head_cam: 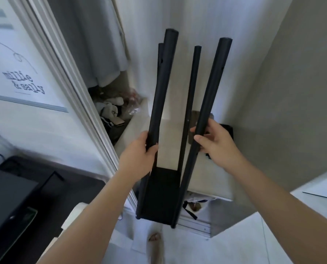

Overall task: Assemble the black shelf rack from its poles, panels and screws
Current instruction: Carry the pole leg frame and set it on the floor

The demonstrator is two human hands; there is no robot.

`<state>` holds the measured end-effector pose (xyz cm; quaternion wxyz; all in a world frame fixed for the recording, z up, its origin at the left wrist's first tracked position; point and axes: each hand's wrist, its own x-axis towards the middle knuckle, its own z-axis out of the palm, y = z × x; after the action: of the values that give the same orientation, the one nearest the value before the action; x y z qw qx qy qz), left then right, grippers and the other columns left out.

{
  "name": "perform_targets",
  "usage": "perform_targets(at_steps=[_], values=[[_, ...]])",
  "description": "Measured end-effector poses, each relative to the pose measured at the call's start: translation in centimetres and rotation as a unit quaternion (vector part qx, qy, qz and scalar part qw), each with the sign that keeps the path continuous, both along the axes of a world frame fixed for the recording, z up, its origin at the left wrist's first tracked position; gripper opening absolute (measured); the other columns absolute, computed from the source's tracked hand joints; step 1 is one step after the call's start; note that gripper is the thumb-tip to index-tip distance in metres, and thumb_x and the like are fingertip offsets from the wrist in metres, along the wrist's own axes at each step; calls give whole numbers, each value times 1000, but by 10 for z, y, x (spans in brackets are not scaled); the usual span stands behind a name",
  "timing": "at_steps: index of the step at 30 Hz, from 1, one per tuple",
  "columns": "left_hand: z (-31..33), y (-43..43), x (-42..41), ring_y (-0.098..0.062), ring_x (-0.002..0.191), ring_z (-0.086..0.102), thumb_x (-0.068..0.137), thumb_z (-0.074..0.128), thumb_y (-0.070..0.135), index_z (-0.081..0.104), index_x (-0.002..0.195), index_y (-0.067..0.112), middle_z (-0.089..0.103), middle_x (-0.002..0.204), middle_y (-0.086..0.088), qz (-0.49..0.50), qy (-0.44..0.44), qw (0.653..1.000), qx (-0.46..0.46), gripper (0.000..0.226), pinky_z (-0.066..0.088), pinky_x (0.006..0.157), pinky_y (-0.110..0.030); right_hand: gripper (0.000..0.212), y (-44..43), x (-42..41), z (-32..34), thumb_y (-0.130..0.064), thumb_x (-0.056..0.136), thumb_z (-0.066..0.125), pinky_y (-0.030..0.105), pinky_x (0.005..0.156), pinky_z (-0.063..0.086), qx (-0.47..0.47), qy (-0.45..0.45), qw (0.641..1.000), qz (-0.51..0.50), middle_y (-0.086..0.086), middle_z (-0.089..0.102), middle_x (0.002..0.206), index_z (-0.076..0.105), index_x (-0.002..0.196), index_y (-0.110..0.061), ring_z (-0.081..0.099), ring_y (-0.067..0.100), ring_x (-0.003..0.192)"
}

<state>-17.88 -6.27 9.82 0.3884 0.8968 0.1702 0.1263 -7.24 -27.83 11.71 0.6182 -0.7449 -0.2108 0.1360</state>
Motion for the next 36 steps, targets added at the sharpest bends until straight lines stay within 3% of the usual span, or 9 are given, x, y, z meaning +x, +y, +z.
perform_targets(at_steps=[4,7,14,18,23,27,29,32,36], values=[[11,-8,-41,-6,80,65,99,59,33,54,110,29,64,91,16,-20,14,1000,5,13,59,75,-42,31,-13,-43,4,-5,99,62,27,70,60,4,4,1000,-1,-15,72,109,61,117,-30,69,11,96],[14,-7,-66,-12,82,66,97,61,32,56,108,25,66,92,11,-41,30,999,-2,13,58,78,-46,30,-20,-77,7,-4,99,62,28,70,61,-3,11,1000,-6,-14,72,108,61,115,-30,69,8,92],[3,7,-123,-11,83,68,96,64,30,58,113,26,68,98,9,-119,79,989,-48,18,59,80,-38,28,-22,-168,8,-2,98,62,41,77,64,-16,34,998,-52,-2,71,112,60,123,-16,70,27,97],[-6,11,-157,-10,85,68,96,64,29,58,113,27,69,98,9,-183,106,975,-61,18,57,80,-33,30,-22,-228,-1,2,97,61,37,71,64,-2,57,994,-95,-5,73,103,61,120,-16,72,25,88],[-16,0,-186,-16,90,67,95,66,25,59,113,23,69,98,3,-274,153,947,-63,20,56,88,-39,31,-37,-297,-15,3,96,62,31,67,62,-8,82,983,-162,-4,74,104,62,119,-17,74,18,87],[-26,-25,-200,-14,83,66,94,65,28,60,111,26,69,94,7,-346,169,921,-59,18,54,76,-32,29,-61,-346,-22,4,96,62,29,65,61,-9,97,970,-225,0,74,105,64,115,-18,74,17,85],[-32,-41,-204,-14,77,61,94,63,27,58,101,27,64,86,9,-389,178,903,-38,8,49,71,-30,28,-76,-368,-25,3,95,64,30,66,62,-12,102,962,-252,-1,74,103,65,113,-18,73,17,85],[-39,-73,-211,-17,69,51,95,61,25,49,84,29,52,74,5,-453,196,869,-30,17,43,72,-35,28,-100,-402,-31,4,93,65,37,68,63,-21,122,947,-296,-2,74,101,64,112,-17,71,20,88],[-49,-123,-220,-16,68,55,96,59,24,53,89,22,56,77,1,-500,217,838,-30,10,45,70,-32,29,-134,-444,-38,2,91,69,54,78,62,-39,132,921,-365,-2,74,103,64,112,-18,70,30,96]])
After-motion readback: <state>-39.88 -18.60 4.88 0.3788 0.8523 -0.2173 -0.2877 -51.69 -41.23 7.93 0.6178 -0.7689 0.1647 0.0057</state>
